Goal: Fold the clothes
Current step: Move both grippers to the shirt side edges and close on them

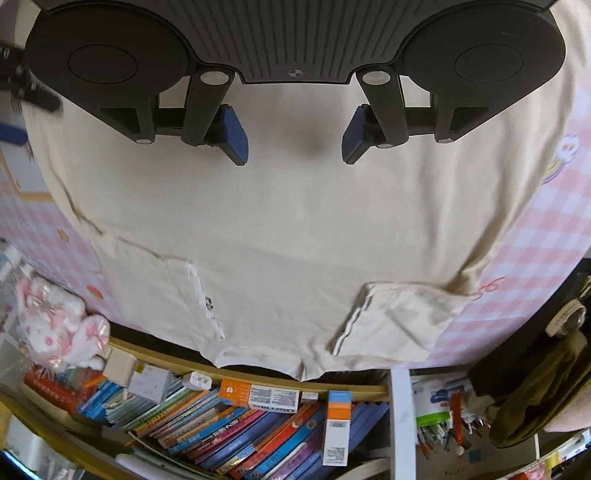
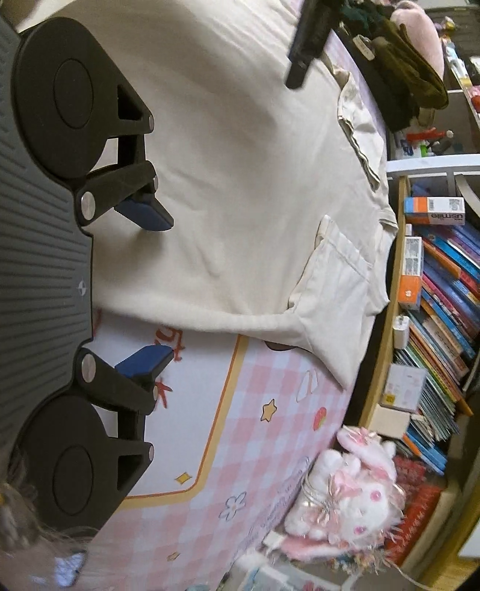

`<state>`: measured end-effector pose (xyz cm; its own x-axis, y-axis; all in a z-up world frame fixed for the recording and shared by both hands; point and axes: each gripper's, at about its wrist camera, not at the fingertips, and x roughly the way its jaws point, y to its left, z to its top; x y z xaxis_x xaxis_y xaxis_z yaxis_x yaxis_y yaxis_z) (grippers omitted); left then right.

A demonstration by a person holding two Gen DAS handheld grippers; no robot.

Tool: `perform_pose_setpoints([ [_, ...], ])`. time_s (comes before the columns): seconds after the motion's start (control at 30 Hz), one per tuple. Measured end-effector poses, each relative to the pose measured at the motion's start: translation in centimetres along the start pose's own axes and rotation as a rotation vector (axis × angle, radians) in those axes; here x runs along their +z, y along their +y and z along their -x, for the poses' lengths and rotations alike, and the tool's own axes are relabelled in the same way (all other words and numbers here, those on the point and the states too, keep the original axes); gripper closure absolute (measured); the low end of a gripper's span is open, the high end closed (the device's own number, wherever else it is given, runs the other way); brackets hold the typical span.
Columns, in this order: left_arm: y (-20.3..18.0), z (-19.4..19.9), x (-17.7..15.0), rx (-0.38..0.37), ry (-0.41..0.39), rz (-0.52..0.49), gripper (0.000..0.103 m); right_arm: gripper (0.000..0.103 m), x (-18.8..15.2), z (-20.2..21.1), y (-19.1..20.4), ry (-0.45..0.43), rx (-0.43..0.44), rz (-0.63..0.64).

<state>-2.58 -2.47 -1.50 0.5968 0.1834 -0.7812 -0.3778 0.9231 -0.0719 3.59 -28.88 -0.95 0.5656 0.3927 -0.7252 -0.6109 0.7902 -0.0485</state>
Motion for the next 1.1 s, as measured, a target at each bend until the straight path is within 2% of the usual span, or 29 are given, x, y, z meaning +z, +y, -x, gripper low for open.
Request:
perform_pose_setpoints([
  [0.13, 2.3, 3.2, -2.1, -0.02, -0.042, -0.019, 0.037, 0.032, -0.7, 2.2, 3.2, -0.026, -0.055, -0.032],
  [0.27, 5.0, 5.2, -4.4, -0.036, -0.061, -0.032, 0.037, 0.027, -1.5, 4.3, 6.8, -0.05, -0.086, -0.06],
  [0.53, 9.8, 7.1, -8.2, -0.034, -0.049, -0.071, 0.037, 0.026, -4.9, 7.8, 12.1, -0.043, -0.132, -0.158],
  [0.7, 12.9, 9.0, -9.2, -0.006, -0.058, -0.069, 0.037, 0.027, -6.5, 9.1, 11.7, -0.011, -0.158, -0.332],
  [0.9, 17.6, 9.9, -10.5, 0.028, -0.046, 0.033, 0.038, 0.028, -8.2, 10.3, 10.2, 0.011, -0.185, -0.476],
  [1.1, 20.5, 10.1, -11.2, 0.034, -0.046, 0.116, 0.042, 0.031, -9.5, 10.7, 9.3, 0.024, -0.199, -0.574],
])
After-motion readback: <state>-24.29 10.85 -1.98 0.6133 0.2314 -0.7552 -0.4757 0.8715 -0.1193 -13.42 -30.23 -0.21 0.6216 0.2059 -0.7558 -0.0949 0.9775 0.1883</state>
